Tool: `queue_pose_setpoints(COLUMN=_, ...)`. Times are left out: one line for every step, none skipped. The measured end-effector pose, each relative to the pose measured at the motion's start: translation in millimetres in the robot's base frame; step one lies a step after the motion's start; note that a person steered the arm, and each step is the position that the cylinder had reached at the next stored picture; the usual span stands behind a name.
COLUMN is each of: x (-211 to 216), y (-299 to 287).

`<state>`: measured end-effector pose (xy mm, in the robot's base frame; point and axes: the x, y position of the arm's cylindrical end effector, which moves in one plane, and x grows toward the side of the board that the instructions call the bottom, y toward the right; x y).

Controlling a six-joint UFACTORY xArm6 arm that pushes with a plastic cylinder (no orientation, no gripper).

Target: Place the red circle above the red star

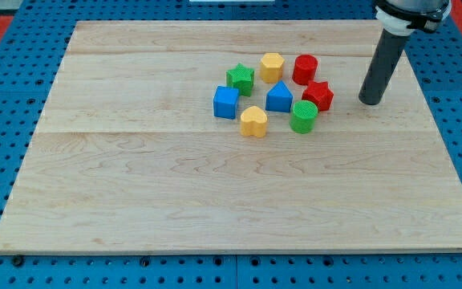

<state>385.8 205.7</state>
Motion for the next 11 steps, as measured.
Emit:
queue_pose_setpoints(x=0.0, y=2.0)
queue_pose_setpoints(x=0.6, y=2.2)
queue_pose_setpoints(x=2.1, y=5.0)
queue_pose_setpoints(x=12.8, y=8.7)
queue_pose_setpoints(x=13.3, y=9.3)
queue_pose_setpoints(x=-17.3, y=12.4)
queue_pose_setpoints(x=-44.8, y=-3.0)
queue_pose_setpoints(x=-47.4, y=-33.2)
queue_pose_setpoints(x=-47.4, y=-76.7)
queue_pose_setpoints(x=-47.5, y=-99.9)
queue_pose_setpoints(x=-46.8, y=-99.9)
